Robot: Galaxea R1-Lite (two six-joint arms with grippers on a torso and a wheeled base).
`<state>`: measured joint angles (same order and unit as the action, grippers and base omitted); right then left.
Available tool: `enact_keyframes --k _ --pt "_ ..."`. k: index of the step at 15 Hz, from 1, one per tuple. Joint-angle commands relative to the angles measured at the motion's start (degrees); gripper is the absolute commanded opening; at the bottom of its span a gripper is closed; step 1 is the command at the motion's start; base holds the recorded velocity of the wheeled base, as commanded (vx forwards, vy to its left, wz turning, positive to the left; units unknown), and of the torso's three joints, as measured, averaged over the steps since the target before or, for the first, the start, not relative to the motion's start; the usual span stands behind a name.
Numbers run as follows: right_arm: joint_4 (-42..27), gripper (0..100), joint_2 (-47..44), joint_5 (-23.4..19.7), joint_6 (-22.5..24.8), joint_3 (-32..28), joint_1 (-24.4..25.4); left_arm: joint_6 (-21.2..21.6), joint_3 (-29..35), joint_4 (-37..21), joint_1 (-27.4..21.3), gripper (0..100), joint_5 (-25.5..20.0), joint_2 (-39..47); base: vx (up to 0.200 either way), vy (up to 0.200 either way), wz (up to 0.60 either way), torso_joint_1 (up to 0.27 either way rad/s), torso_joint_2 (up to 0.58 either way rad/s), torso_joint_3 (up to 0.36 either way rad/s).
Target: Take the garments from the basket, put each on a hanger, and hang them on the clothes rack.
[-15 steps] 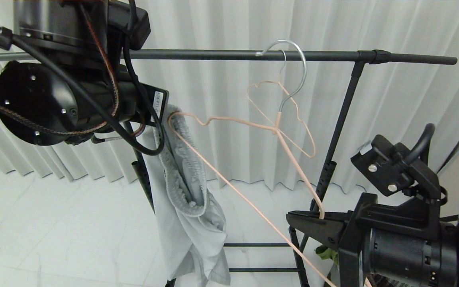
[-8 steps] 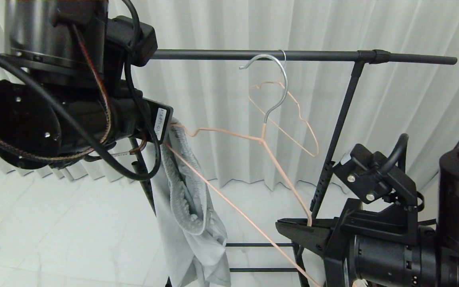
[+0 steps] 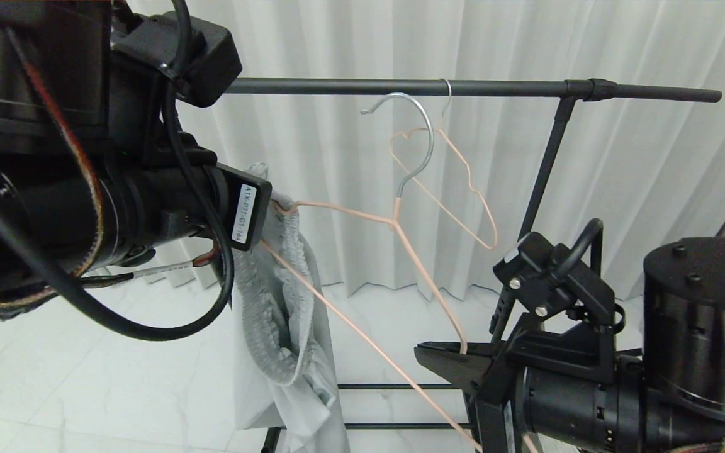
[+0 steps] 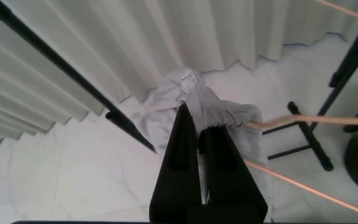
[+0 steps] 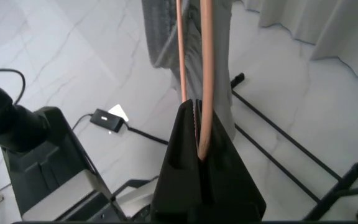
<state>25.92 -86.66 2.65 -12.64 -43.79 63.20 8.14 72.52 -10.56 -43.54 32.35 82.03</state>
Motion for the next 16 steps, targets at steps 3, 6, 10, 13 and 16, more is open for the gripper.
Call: enact_keyframes --k 3,6,10,13,16 --pt "4.1 0 -6.7 0.2 -0.1 -0.2 0.0 -1.2 0.0 -0.2 -1.6 0 0.2 -0.9 0.0 0.0 0.0 0.0 0.0 0.0" --pt "4.1 0 -7.4 0.4 -1.8 -0.1 0.0 -1.2 0.4 -0.1 -1.3 0 0.2 -1.1 0.0 0.0 0.0 0.0 0.0 0.0" --pt "4.8 0 -8.2 0.6 -2.6 -0.2 0.0 -1.3 -0.9 -0.5 -1.2 0 0.1 -2.7 0.0 0.0 0.0 0.0 0.0 0.0" --pt "8.7 0 -11.1 1.3 -3.2 -0.5 0.3 -3.6 -1.3 -0.5 -5.8 0 0.1 -3.5 0.0 0.0 0.0 0.0 0.0 0.0" --pt "10.6 0 -13.3 2.4 -3.2 -1.2 2.7 -8.6 -0.7 -0.4 -9.5 0 0.0 -2.1 0.0 0.0 0.0 0.0 0.0 0.0"
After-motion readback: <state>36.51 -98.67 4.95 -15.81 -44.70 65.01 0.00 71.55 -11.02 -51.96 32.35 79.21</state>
